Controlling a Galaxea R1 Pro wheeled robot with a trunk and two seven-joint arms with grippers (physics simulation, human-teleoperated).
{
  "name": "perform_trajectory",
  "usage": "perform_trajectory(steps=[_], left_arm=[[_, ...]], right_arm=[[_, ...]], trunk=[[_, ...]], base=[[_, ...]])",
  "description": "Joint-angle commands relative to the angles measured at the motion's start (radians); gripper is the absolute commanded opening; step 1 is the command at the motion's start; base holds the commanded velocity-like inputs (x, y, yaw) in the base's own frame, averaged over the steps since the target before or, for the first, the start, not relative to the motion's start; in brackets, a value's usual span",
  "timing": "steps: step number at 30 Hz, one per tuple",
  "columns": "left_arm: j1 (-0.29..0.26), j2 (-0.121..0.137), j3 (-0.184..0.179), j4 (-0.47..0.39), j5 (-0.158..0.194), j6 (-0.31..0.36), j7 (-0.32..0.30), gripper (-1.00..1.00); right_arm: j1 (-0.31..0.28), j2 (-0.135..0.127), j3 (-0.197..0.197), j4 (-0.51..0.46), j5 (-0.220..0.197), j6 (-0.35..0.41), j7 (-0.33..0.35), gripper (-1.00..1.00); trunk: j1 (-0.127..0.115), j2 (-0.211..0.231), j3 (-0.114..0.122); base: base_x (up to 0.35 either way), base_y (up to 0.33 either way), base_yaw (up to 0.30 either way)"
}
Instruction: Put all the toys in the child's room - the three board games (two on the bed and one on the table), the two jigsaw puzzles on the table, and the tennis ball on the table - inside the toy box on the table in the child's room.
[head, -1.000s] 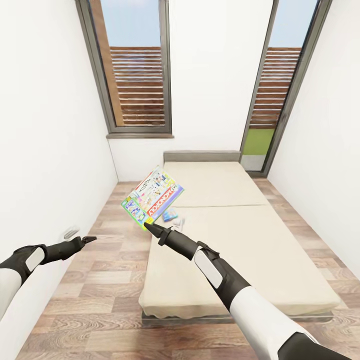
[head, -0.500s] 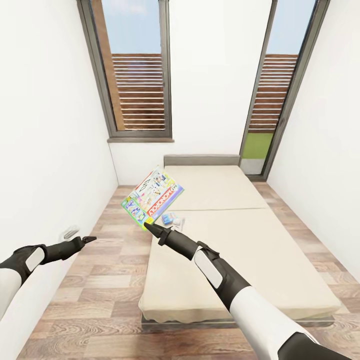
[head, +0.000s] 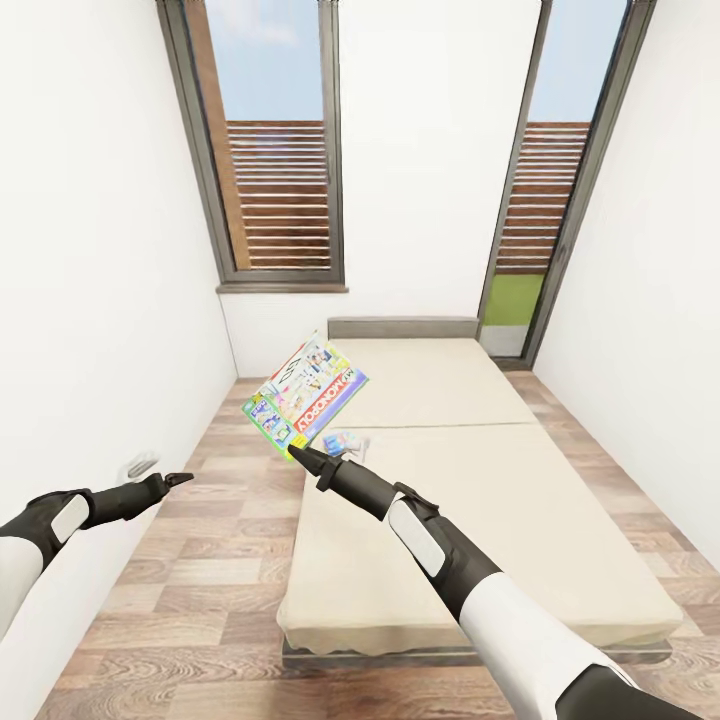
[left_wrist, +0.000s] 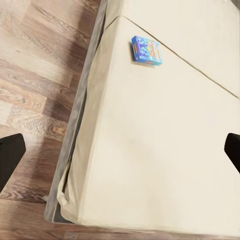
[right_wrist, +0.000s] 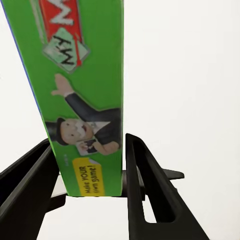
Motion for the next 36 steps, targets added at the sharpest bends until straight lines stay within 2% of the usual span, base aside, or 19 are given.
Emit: perform_trajectory(steps=[1,20,36], left_arm=[[-0.001,0.000,0.000,0.000,0.008,0.008,-0.001,1.00],[-0.001,0.000,0.000,0.000,0.008,0.009,0.000,1.00],[-0.001,0.000,0.000,0.000,0.008,0.010,0.002,1.00]], right_arm=[[-0.001,0.000,0.001,0.001,-0.010,0.008,0.003,-1.00],[-0.001,0.000,0.001,0.001,-0.010,0.008,0.003,-1.00],[-0.001,0.000,0.000,0.001,-0.010,0.008,0.003,-1.00]], trunk=[[0.001,-0.002,0.000],[0.001,-0.002,0.031],[0.001,-0.002,0.033]], base=[[0.000,0.000,0.000],[0.000,0.000,0.000],[0.000,0.000,0.000]])
